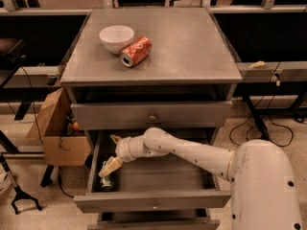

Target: Pick green can from middle drawer and place on counter

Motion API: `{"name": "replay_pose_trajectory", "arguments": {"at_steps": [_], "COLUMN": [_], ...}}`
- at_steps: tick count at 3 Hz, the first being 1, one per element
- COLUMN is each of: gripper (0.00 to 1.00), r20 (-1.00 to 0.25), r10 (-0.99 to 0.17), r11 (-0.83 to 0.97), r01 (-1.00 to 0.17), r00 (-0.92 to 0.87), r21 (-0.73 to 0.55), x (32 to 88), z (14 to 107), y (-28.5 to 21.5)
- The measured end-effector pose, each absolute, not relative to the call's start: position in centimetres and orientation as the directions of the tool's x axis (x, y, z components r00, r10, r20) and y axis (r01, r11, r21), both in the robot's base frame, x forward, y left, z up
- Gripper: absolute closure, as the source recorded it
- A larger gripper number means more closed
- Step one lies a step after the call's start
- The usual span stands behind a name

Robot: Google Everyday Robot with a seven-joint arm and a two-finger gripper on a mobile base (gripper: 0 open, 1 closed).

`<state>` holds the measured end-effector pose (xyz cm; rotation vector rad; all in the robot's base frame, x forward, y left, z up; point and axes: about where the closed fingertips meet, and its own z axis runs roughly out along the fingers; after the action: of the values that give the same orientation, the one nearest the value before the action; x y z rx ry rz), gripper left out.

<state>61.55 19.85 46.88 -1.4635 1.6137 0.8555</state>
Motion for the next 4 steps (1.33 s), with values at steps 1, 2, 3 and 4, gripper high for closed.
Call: {"name": "replay_pose_trajectory", "arguments": {"at_steps": [1,2,3,4], "gripper": [0.00,0.00,0.00,0.00], "r20": [-0.883,-0.891,-0.893,-0.888], "r10": [-0.469,-0.455,-0.451,-0.459], "r11": [0.110,0.078,0.066,0.088], "r01": [-0.994,-0.997,-0.997,-0.995], "r00": [-0.033,-0.012,-0.001,-0.006], "r21": [-0.021,-0.026,-0.032,-0.039], "x": [61.5,61.0,59.9,58.9], "z": [46.9,45.7,43.7,42.2], "y": [19.9,20.6,20.5,19.5]}}
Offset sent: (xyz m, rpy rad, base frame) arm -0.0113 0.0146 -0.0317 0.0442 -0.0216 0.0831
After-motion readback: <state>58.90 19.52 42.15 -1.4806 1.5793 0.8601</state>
